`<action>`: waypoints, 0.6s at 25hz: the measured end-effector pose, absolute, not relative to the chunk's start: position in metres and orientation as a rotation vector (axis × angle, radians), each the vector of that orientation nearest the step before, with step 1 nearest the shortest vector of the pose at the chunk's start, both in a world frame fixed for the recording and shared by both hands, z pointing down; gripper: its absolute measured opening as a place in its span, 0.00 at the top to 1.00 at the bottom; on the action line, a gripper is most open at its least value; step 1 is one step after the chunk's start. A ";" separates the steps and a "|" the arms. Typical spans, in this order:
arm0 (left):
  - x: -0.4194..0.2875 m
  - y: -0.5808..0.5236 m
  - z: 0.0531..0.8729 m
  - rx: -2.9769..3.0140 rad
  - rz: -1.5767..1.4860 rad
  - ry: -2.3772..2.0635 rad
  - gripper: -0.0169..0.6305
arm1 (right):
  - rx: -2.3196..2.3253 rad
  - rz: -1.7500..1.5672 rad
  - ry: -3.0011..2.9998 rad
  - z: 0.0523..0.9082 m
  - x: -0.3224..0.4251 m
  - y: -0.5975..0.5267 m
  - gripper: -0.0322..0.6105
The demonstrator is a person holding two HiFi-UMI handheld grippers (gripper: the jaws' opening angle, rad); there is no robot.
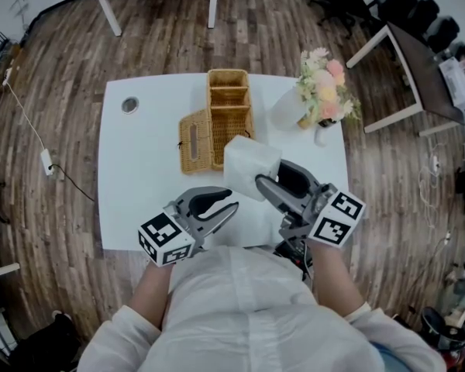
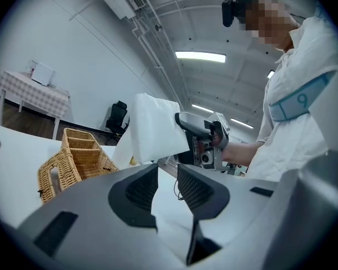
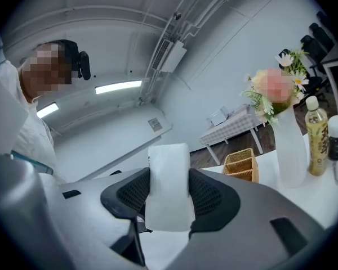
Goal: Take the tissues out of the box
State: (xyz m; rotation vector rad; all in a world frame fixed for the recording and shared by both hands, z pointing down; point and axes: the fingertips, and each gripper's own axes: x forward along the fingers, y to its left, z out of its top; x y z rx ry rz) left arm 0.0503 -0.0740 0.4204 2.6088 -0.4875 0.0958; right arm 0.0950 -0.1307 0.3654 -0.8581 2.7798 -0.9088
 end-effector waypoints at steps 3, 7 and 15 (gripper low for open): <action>0.049 -0.074 0.419 2.612 0.092 -0.490 0.82 | -0.848 -0.949 2.741 0.369 0.095 -0.130 0.59; 0.046 -0.074 0.416 2.614 0.089 -0.493 0.82 | -0.842 -1.007 2.674 0.371 0.095 -0.130 0.59; 0.046 -0.073 0.416 2.613 0.095 -0.487 0.82 | -0.839 -1.057 2.609 0.374 0.097 -0.131 0.59</action>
